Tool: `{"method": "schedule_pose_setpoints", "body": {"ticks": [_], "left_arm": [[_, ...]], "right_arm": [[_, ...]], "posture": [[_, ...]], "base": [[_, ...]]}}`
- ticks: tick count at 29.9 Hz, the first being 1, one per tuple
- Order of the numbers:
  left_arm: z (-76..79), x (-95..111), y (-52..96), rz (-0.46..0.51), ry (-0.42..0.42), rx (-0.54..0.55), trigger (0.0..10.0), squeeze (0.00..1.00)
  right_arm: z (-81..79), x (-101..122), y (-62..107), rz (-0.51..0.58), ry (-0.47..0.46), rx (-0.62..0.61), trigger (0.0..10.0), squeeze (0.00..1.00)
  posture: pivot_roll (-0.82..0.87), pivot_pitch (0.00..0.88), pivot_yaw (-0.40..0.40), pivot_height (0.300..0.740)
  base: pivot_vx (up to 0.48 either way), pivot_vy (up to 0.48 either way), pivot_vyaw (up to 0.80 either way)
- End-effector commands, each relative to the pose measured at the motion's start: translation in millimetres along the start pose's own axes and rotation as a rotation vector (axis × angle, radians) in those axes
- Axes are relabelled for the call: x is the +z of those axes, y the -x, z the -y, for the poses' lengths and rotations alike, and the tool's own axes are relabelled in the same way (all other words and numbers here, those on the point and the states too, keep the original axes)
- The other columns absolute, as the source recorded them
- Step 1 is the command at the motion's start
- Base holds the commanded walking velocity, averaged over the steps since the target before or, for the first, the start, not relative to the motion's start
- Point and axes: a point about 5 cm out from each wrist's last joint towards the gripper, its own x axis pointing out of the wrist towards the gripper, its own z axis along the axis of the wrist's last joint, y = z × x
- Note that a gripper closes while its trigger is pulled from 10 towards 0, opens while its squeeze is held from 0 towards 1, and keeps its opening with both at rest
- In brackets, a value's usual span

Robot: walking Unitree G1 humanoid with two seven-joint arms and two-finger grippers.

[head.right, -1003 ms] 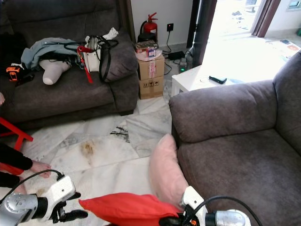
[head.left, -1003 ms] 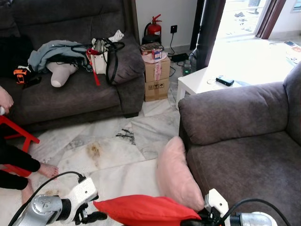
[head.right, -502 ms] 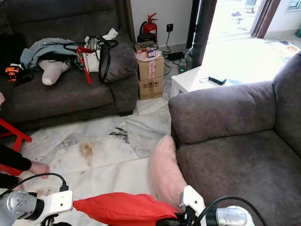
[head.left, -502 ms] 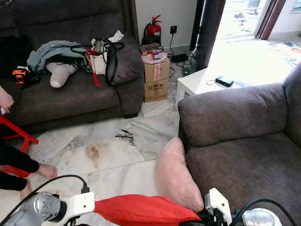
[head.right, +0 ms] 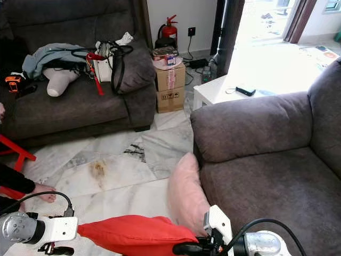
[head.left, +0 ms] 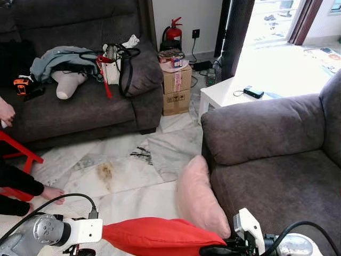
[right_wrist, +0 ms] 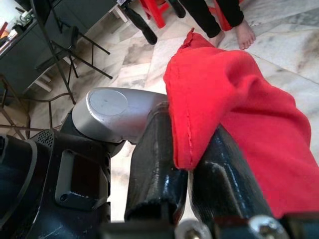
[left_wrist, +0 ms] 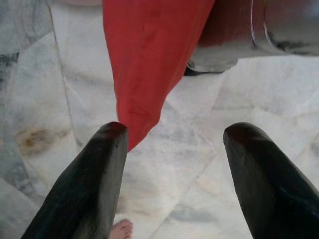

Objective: Move the pillow to the sofa from floor

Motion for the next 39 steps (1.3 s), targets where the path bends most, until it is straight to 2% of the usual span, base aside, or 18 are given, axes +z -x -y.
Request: {"method": "schedule_pose_setpoints", "body": {"ticks": [1, 5, 6, 8, 11, 15, 16, 18, 22, 27, 33, 39], "left_arm": [[-0.1, -9, 5.7, -0.041, -0.03, -0.004, 10.0, 0.0], [-1.5, -11, 8.4, -0.058, -0.061, -0.005, 10.0, 0.0], [-4.5, -18, 11.7, -0.12, -0.11, 0.011, 10.0, 0.0], [-8.6, -21, 12.7, -0.142, -0.131, 0.05, 10.0, 0.0], [-10.6, -20, 12.0, -0.131, -0.116, 0.076, 10.0, 0.0], [-20.6, -15, 8.6, -0.098, -0.103, 0.19, 10.0, 0.0], [-20.6, -15, 8.6, -0.098, -0.103, 0.19, 10.0, 0.0], [-24.2, -11, 5.0, -0.058, -0.068, 0.243, 10.0, 0.0], [-18.4, -9, -3.2, -0.033, -0.056, 0.215, 10.0, 0.0], [-15.7, -8, -5.9, -0.013, -0.035, 0.192, 10.0, 0.0], [-6.6, -5, -13.6, 0.03, 0.008, 0.107, 10.0, 0.0], [-3.0, -8, -15.3, 0.015, 0.001, 0.074, 10.0, 0.0]], "right_arm": [[-8.1, 23, -1.9, 0.097, 0.083, 0.079, 10.0, 0.0], [-7.7, 20, -1.0, 0.079, 0.081, 0.076, 10.0, 0.0], [-7.9, 20, -1.4, 0.08, 0.078, 0.078, 10.0, 0.0], [-7.5, 21, -2.3, 0.087, 0.075, 0.075, 10.0, 0.0], [-7.2, 21, -2.8, 0.089, 0.074, 0.074, 10.0, 0.0], [-7.4, 21, -4.6, 0.089, 0.073, 0.074, 10.0, 0.0], [-7.4, 21, -4.6, 0.089, 0.073, 0.074, 10.0, 0.0], [-7.5, 20, -5.4, 0.089, 0.071, 0.074, 10.0, 0.0], [-6.5, 20, -4.9, 0.083, 0.072, 0.068, 10.0, 0.0], [-7.0, 21, -4.2, 0.085, 0.073, 0.069, 10.0, 0.0], [-7.7, 19, -5.0, 0.078, 0.069, 0.075, 10.0, 0.0], [-8.4, 20, -4.7, 0.077, 0.069, 0.078, 10.0, 0.0]], "posture": [[0.06, 0.061, 0.049, 0.74], [0.06, 0.062, 0.045, 0.74], [0.07, 0.061, 0.045, 0.74], [0.07, 0.061, 0.045, 0.74], [0.07, 0.061, 0.045, 0.74], [0.06, 0.058, 0.044, 0.74], [0.06, 0.058, 0.044, 0.74], [0.06, 0.058, 0.044, 0.74], [0.06, 0.055, 0.043, 0.74], [0.06, 0.055, 0.04, 0.74], [0.05, 0.057, 0.036, 0.74], [0.05, 0.06, 0.035, 0.74]], "base": [[0.0, 0.0, 0.0], [0.0, 0.0, 0.0], [0.0, 0.0, 0.0], [0.0, 0.0, 0.0], [0.0, 0.0, 0.0], [0.0, 0.0, 0.0], [0.0, 0.0, 0.0], [0.0, 0.0, 0.0], [0.0, 0.0, 0.0], [0.0, 0.0, 0.0], [0.0, 0.0, 0.0], [0.0, 0.0, 0.0]]}}
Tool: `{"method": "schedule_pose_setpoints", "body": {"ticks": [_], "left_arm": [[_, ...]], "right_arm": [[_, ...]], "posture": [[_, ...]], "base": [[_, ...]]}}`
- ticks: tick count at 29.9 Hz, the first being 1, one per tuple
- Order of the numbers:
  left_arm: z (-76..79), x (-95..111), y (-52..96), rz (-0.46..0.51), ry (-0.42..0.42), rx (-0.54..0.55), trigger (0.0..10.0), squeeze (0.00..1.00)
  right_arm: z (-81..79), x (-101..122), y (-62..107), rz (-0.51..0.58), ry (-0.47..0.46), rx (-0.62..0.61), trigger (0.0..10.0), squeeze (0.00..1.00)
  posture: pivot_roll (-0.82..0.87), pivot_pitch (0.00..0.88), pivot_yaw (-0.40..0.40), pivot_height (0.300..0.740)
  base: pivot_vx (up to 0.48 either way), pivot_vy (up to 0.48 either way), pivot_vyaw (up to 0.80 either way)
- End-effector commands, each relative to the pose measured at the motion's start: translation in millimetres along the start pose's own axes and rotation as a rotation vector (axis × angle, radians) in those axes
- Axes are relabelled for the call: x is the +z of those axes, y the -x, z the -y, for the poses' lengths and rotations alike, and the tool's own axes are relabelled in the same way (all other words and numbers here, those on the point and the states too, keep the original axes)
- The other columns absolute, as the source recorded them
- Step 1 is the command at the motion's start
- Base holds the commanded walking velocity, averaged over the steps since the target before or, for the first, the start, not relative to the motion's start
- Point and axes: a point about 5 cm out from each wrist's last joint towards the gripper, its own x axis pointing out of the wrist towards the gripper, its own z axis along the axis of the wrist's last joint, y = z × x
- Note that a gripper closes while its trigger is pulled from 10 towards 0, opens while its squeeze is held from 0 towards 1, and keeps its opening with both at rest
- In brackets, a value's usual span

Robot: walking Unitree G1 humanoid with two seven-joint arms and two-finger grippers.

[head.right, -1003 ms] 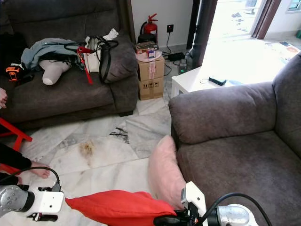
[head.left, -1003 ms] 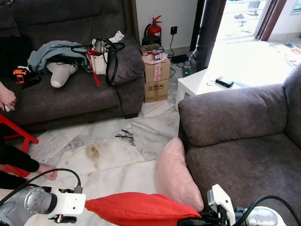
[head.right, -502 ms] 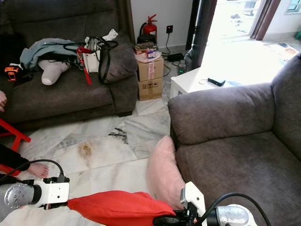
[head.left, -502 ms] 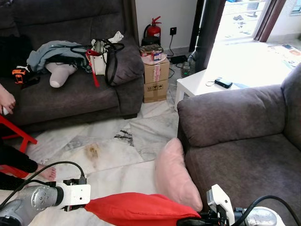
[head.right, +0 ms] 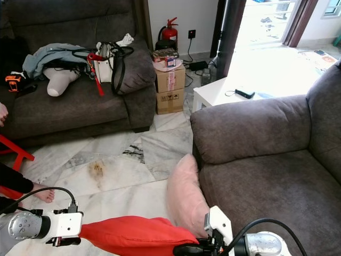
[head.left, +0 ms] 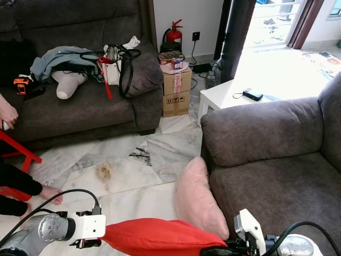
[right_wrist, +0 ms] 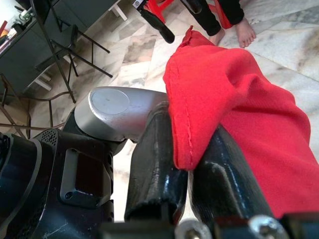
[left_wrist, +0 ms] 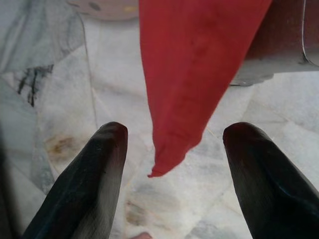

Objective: Move the pillow to the sofa from floor

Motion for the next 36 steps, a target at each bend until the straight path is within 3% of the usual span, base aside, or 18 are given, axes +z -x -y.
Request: {"method": "schedule_pose_setpoints", "body": {"ticks": [1, 23, 36], "left_arm": [[4.0, -4, 0.5, -0.016, 0.003, -0.032, 10.0, 0.0], [-0.9, -4, -0.8, -0.022, -0.033, -0.063, 10.0, 0.0], [-4.0, 3, -14.5, -0.02, -0.045, -0.045, 10.0, 0.0]], "right_arm": [[-8.6, 20, -4.4, 0.072, 0.08, 0.077, 10.0, 0.0], [-23.0, 25, -2.1, 0.029, 0.112, 0.185, 10.0, 0.0], [-31.1, 30, -3.9, 0.024, 0.131, 0.214, 10.0, 0.0]], "posture": [[0.05, 0.06, 0.035, 0.74], [0.04, 0.061, 0.036, 0.74], [0.03, 0.061, 0.033, 0.74]], "base": [[0.0, 0.0, 0.0], [0.0, 0.0, 0.0], [0.0, 0.0, 0.0]]}}
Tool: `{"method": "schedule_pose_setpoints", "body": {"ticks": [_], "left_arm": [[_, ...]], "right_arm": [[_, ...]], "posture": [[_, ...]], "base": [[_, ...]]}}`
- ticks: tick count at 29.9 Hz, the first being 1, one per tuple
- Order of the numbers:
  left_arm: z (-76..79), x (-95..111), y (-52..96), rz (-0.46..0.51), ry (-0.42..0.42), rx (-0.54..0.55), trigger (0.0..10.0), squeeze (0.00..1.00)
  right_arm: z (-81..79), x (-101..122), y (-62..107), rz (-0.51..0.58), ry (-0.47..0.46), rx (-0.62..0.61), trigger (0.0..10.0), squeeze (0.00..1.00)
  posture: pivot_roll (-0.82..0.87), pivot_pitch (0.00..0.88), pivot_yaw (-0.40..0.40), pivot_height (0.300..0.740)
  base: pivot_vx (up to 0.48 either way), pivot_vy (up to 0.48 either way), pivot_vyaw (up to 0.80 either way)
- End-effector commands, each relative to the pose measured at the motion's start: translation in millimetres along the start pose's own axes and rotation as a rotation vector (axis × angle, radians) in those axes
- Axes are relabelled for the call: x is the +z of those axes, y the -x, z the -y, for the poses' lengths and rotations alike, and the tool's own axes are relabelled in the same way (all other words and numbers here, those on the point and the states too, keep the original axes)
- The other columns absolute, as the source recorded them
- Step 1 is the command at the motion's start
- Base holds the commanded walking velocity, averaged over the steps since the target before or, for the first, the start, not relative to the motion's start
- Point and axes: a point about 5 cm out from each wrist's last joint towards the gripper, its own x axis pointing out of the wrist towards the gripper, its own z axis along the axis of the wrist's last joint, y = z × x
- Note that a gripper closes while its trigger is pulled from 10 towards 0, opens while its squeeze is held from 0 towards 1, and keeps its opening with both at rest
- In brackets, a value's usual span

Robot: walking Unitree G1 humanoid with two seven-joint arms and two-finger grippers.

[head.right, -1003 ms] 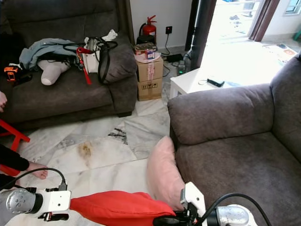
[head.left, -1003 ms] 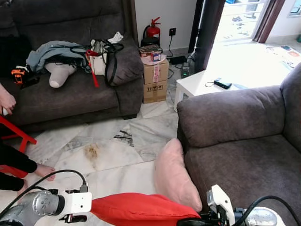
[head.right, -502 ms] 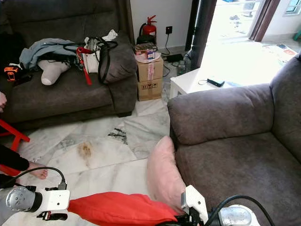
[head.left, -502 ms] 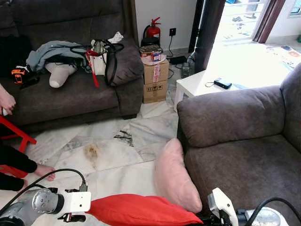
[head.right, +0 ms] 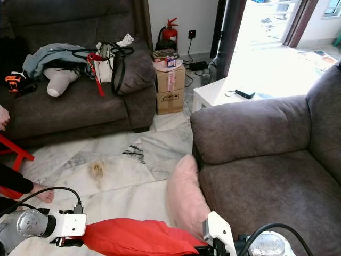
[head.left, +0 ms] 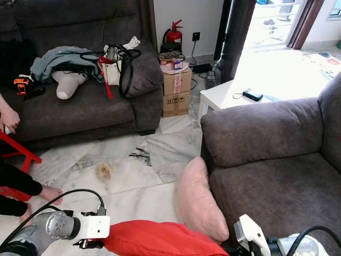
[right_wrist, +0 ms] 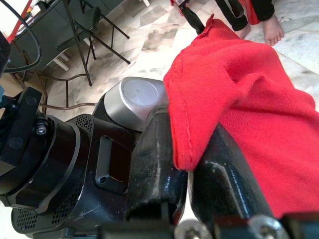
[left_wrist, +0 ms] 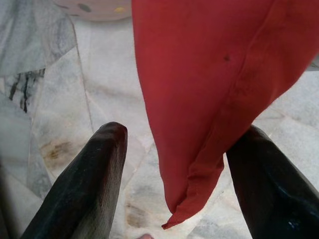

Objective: Move the pillow to the sofa from floor

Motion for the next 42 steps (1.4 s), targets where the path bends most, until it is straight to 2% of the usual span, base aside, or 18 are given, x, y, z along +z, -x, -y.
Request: {"method": "schedule_pose_setpoints", "body": {"ticks": [1, 7, 13, 14, 15, 16, 42], "left_arm": [[1.5, -1, -2.1, -0.013, -0.007, -0.014, 10.0, 0.0], [4.1, 2, -8.9, -0.01, 0.009, -0.024, 10.0, 0.0], [14.9, 1, -15.7, -0.017, 0.031, -0.065, 10.0, 0.0], [15.5, 1, -15.9, -0.019, 0.031, -0.067, 9.6, 0.0], [16.6, 1, -16.5, -0.019, 0.04, -0.072, 2.1, 0.0], [17.1, 1, -16.9, -0.018, 0.042, -0.074, 0.0, 0.0], [24.2, -2, -17.1, -0.009, 0.078, -0.068, 0.0, 0.0]], "right_arm": [[-10.8, 20, -6.5, 0.074, 0.081, 0.109, 10.0, 0.0], [-9.9, 21, -4.8, 0.07, 0.083, 0.1, 10.0, 0.0], [-9.3, 21, -4.8, 0.073, 0.083, 0.091, 10.0, 0.0], [-9.2, 21, -4.8, 0.073, 0.083, 0.09, 10.0, 0.0], [-9.0, 21, -4.5, 0.073, 0.082, 0.085, 10.0, 0.0], [-8.9, 21, -4.4, 0.072, 0.081, 0.083, 10.0, 0.0], [1.6, 19, -0.6, 0.079, 0.078, 0.027, 10.0, 0.0]], "posture": [[0.03, 0.06, 0.031, 0.74], [0.03, 0.063, 0.029, 0.74], [0.03, 0.065, 0.031, 0.74], [0.03, 0.065, 0.031, 0.74], [0.03, 0.065, 0.031, 0.74], [0.03, 0.065, 0.031, 0.74], [0.03, 0.067, 0.029, 0.74]], "base": [[0.0, 0.0, 0.0], [0.0, 0.0, 0.0], [0.0, 0.0, 0.0], [0.0, 0.0, 0.0], [0.0, 0.0, 0.0], [0.0, 0.0, 0.0], [0.0, 0.0, 0.0]]}}
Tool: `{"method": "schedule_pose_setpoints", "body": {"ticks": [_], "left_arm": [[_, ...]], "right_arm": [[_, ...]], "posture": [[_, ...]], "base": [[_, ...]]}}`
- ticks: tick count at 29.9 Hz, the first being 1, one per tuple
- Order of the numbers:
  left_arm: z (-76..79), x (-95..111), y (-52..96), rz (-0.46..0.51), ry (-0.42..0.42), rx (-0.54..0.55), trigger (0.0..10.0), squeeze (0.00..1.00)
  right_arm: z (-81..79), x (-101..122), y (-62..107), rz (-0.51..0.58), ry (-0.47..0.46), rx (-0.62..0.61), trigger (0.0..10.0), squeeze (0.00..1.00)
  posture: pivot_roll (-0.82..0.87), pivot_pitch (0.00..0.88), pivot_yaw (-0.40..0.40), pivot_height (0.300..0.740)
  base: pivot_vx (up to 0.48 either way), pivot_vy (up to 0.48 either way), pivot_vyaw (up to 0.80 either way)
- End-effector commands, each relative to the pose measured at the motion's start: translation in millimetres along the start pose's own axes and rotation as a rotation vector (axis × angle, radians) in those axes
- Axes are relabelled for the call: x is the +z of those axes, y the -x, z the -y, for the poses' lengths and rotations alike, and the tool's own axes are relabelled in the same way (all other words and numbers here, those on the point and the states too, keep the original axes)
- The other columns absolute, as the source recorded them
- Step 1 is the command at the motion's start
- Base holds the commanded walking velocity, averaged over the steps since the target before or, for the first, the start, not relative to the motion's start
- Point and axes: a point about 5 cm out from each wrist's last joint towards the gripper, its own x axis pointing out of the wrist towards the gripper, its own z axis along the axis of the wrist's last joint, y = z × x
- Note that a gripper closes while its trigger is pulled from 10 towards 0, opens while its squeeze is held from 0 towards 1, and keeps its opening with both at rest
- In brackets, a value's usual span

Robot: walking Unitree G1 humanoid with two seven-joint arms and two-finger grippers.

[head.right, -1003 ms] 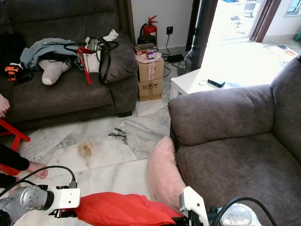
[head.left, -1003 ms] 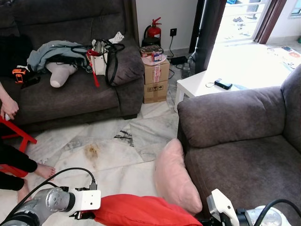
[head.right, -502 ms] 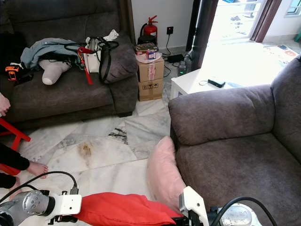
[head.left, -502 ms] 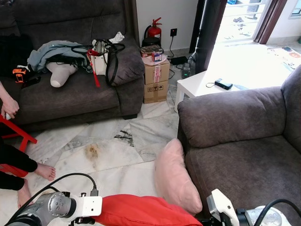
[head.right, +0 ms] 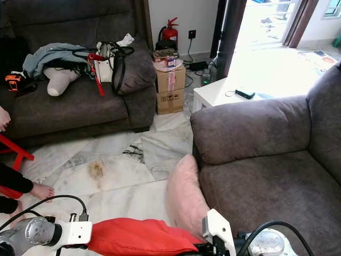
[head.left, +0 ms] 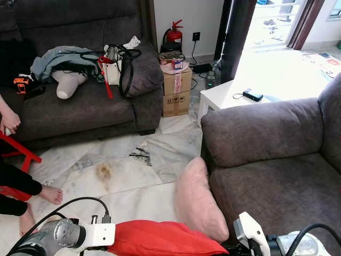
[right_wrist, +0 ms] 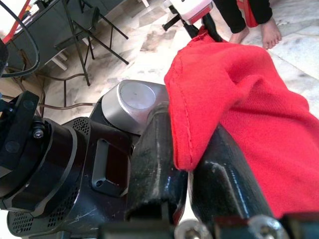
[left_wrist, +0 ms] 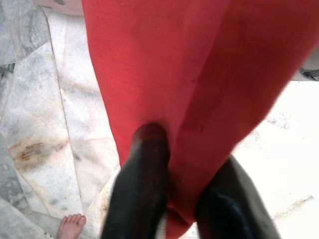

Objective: Move the pillow to the sofa from floor

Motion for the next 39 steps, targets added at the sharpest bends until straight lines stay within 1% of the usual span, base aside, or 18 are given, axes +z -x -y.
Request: {"method": "schedule_pose_setpoints", "body": {"ticks": [1, 10, 15, 16, 18, 19, 20, 21, 22, 23, 25, 27, 28, 30, 31, 34, 37, 39], "left_arm": [[4.3, -4, 0.5, -0.003, 0.022, 0.0, 0.0, 0.0], [4.4, 1, -2.4, 0.037, 0.065, 0.03, 0.0, 0.0], [0.5, 5, -1.6, 0.089, 0.115, 0.09, 0.0, 0.0], [-2.6, 6, -1.0, 0.101, 0.128, 0.121, 0.0, 0.0], [-18.3, 12, 2.9, 0.153, 0.179, 0.269, 0.0, 0.0], [-31.6, 16, 8.1, 0.196, 0.226, 0.392, 6.6, 0.0], [-35.0, 17, 9.7, 0.207, 0.239, 0.422, 6.6, 0.0], [-42.4, 20, 13.4, 0.246, 0.271, 0.485, 10.0, 0.0], [-51.3, 25, 18.7, 0.299, 0.307, 0.562, 10.0, 0.0], [-57.0, 29, 22.3, 0.329, 0.319, 0.613, 10.0, 0.0], [-67.2, 36, 29.1, 0.388, 0.35, 0.703, 10.0, 0.0], [-72.9, 41, 33.2, 0.426, 0.369, 0.757, 10.0, 0.0], [-80.1, 48, 38.2, 0.467, 0.38, 0.819, 10.0, 0.0], [-82.8, 51, 40.0, 0.486, 0.386, 0.843, 10.0, 0.0], [-86.4, 59, 43.0, 0.523, 0.387, 0.876, 10.0, 0.0], [-89.2, 69, 47.1, 0.575, 0.398, 0.907, 10.0, 0.0], [-90.8, 74, 53.0, 0.597, 0.412, 0.981, 10.0, 0.0], [-92.3, 72, 55.1, 0.593, 0.445, 1.033, 10.0, 0.0]], "right_arm": [[-0.5, 15, -0.6, 0.075, 0.064, 0.031, 10.0, 0.0], [3.9, 15, -2.4, 0.089, 0.064, 0.007, 10.0, 0.0], [11.1, 15, -1.4, 0.115, 0.073, -0.054, 10.0, 0.0], [14.2, 16, -1.2, 0.123, 0.085, -0.082, 10.0, 0.0], [29.9, 20, 0.0, 0.173, 0.11, -0.221, 10.0, 0.0], [41.6, 23, 1.4, 0.209, 0.135, -0.332, 10.0, 0.0], [44.2, 23, 1.8, 0.216, 0.139, -0.358, 10.0, 0.0], [50.8, 25, 2.7, 0.228, 0.163, -0.427, 10.0, 0.0], [59.3, 26, 3.7, 0.244, 0.188, -0.519, 10.0, 0.0], [64.2, 26, 3.8, 0.255, 0.194, -0.574, 10.0, 0.0], [71.6, 27, 2.8, 0.267, 0.2, -0.662, 10.0, 0.0], [74.4, 27, 1.9, 0.28, 0.203, -0.703, 10.0, 0.0], [77.8, 29, 1.9, 0.323, 0.186, -0.761, 10.0, 0.0], [78.9, 29, 1.3, 0.338, 0.189, -0.781, 10.0, 0.0], [81.0, 30, -0.3, 0.36, 0.203, -0.827, 10.0, 0.0], [85.1, 29, 0.8, 0.39, 0.203, -0.908, 10.0, 0.0], [92.7, 25, 3.3, 0.432, 0.184, -1.028, 10.0, 0.0], [94.4, 26, 3.0, 0.468, 0.16, -1.053, 10.0, 0.0]], "posture": [[0.03, 0.066, 0.03, 0.74], [0.03, 0.057, 0.032, 0.74], [0.03, 0.051, 0.031, 0.74], [0.03, 0.048, 0.033, 0.74], [0.03, 0.042, 0.032, 0.74], [0.03, 0.04, 0.03, 0.74], [0.03, 0.04, 0.03, 0.74], [0.03, 0.039, 0.029, 0.74], [0.03, 0.038, 0.028, 0.74], [0.03, 0.038, 0.028, 0.74], [0.03, 0.035, 0.027, 0.74], [0.04, 0.033, 0.026, 0.74], [0.04, 0.033, 0.026, 0.74], [0.04, 0.033, 0.026, 0.74], [0.04, 0.037, 0.024, 0.74], [0.04, 0.039, 0.026, 0.74], [0.04, 0.04, 0.028, 0.74], [0.04, 0.04, 0.028, 0.74]], "base": [[0.0, 0.0, 0.0], [0.0, 0.0, 0.0], [0.0, 0.0, 0.0], [0.0, 0.0, 0.0], [0.0, 0.0, 0.0], [0.0, 0.0, 0.0], [0.0, 0.0, 0.0], [0.0, 0.0, 0.0], [0.0, 0.0, 0.0], [0.0, 0.0, 0.0], [0.0, 0.0, 0.0], [0.0, 0.0, 0.0], [0.0, 0.0, 0.0], [0.0, 0.0, 0.0], [0.0, 0.0, 0.0], [0.0, 0.0, 0.0], [0.0, 0.0, 0.0], [0.0, 0.0, 0.0]]}}
